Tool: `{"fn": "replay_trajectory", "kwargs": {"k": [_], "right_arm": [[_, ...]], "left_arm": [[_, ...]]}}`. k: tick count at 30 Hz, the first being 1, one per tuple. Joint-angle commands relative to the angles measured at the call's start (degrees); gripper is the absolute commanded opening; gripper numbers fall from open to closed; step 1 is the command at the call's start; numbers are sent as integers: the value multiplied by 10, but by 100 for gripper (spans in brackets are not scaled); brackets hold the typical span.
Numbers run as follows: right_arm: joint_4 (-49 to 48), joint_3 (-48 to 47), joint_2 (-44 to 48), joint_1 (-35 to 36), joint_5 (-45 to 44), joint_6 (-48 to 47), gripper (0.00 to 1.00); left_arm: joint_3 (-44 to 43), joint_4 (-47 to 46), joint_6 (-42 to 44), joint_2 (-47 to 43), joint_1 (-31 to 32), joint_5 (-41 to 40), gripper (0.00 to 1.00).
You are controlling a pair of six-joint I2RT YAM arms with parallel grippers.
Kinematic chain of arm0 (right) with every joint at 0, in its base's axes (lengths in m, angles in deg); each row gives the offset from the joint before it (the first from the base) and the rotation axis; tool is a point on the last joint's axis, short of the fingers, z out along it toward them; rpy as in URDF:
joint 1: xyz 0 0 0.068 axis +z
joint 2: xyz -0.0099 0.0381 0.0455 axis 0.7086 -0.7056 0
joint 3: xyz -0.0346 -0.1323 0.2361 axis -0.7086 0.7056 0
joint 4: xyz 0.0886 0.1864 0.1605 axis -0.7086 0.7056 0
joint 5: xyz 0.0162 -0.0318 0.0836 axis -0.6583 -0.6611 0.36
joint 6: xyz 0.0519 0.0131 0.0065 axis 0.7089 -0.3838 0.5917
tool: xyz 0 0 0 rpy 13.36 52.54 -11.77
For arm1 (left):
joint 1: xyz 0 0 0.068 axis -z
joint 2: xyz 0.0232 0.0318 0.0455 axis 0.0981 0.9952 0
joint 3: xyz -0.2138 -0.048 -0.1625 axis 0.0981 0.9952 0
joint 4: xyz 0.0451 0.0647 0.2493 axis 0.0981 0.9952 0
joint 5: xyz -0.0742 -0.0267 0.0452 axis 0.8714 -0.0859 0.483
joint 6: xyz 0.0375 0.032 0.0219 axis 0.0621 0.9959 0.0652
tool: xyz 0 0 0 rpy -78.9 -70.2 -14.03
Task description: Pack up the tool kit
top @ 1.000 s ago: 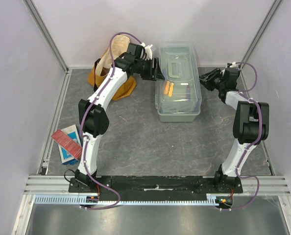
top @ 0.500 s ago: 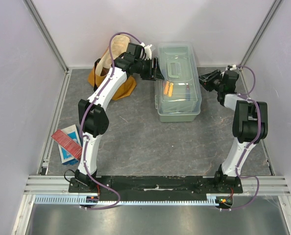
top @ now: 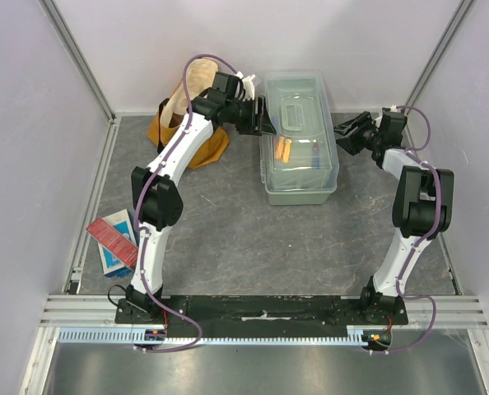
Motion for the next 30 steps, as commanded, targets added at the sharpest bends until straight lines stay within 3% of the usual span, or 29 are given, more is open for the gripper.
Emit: {"fn": "replay_trajectory", "kwargs": {"k": [1,9,13,21,26,30], "right_arm": [[0,-42,5,-6,40,0,66],[-16,-40,14,-23,14,6,68],[17,-36,22,-33,-33,-8,53],[212,-114,-10,-12,-171,-153,40],[224,-136,-37,22,-182,-188,38],[271,-185,-77,40,-186,-208,27]], "left_arm": [[6,28,2,42,19,-13,63],[16,28,2,41,20,-17,63],[17,27,-8,41,19,-15,63],[18,24,-19,51,20,7,63],[20,13,-33,63,19,39,63],[25,1,-48,68,15,67,63]]}}
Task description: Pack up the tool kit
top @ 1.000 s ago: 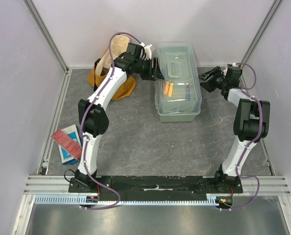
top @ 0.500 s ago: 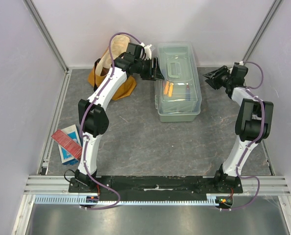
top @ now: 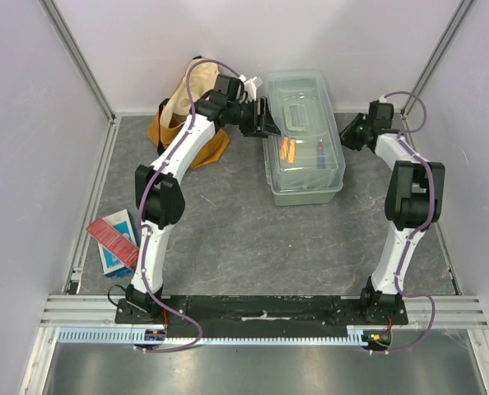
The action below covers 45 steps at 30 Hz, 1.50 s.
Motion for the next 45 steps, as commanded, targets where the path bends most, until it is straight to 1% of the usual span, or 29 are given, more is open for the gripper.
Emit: {"fn": "replay_trajectory", "kwargs": {"k": [1,4,6,10,14,16,17,20,25,29,32,35,38,43,45], "right_arm": [[61,-57,-41,20,-22,-49,24],[61,-67,-48,28,4,-60,20],[43,-63,-49,32,33,-64,19],[-35,-24,-32,37,96,-59,19],[-104,9,-25,37,166,-30,19],[-150,27,-27,38,200,-3,19],[-169,37,-26,38,208,11,17],[-183,51,-24,44,217,28,14],[-243,84,-15,53,234,77,12],[-273,102,-10,53,241,99,12],[-258,101,-6,53,228,98,12],[-169,74,-3,53,165,49,13],[-111,53,1,39,114,26,15],[-49,33,29,-14,27,4,22],[-11,18,42,-27,-11,-17,28]], "left_arm": [[25,29,-13,49,16,17,63],[27,29,-15,49,12,23,63],[28,29,-15,49,10,26,63],[29,28,-10,56,5,39,63],[33,18,-15,66,2,94,63],[37,10,-22,71,2,109,63],[41,4,-24,70,1,115,63],[46,-10,-35,71,2,127,63],[49,-31,-50,76,1,148,63],[50,-45,-62,80,-2,158,62],[50,-51,-68,79,-9,158,62],[55,-50,-69,67,-17,142,62],[70,-50,-67,37,-32,102,62],[102,-46,-51,-26,-60,16,65],[109,-39,-41,-49,-73,-10,68]]}}
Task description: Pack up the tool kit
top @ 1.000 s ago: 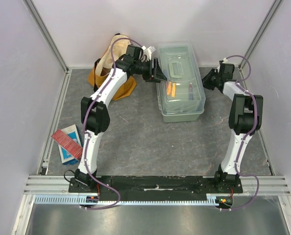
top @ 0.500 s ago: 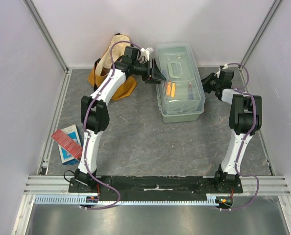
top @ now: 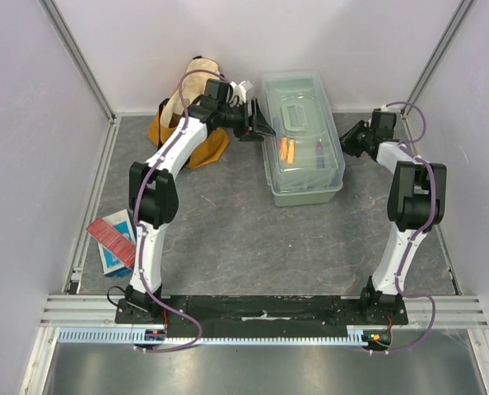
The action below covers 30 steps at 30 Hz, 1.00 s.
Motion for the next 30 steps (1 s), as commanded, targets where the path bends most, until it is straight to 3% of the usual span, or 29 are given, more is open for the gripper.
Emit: {"fn": "replay_trajectory", "kwargs": {"k": [1,4,7,11,15,20,23,30], "right_arm": [[94,-54,65,-29,-93,-51,31],[130,-48,107,-35,-173,-64,51],[137,-4,186,-38,-253,-67,63],[153,37,281,-46,-278,-78,71],[175,83,391,-48,-294,-86,76],[213,108,507,-47,-353,-139,96],[252,80,548,-43,-383,-156,98],[307,28,588,-43,-302,-146,98]], "left_arm": [[29,57,40,-52,-37,-132,70],[34,67,63,-88,-47,-167,78],[51,76,86,-140,-55,-198,82],[84,115,106,-212,-61,-247,88],[180,115,122,-309,-67,-270,88],[286,119,149,-425,-83,-280,88],[329,125,158,-496,-93,-285,88],[375,132,196,-588,-95,-296,89]]}}
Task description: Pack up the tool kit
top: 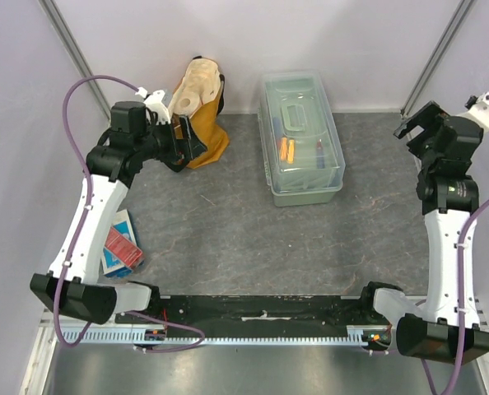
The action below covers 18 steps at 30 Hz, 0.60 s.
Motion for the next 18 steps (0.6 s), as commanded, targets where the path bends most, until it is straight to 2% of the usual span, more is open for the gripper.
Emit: {"fn": "replay_trajectory", "kwargs": {"k": [1,5,10,18], "right_arm": [[53,-52,12,2,47,-7,98],[74,-73,40,2,62,-3,98],[76,-88,81,2,11,-8,98],[79,-80,96,2,-8,4,98]], "left_arm": [[14,-2,41,-49,0,-23,89],[24,-8,25,-73,0,-70,89],[39,-17,19,-118,0,-135,89],[48,-13,24,-163,0,-168,91]]}}
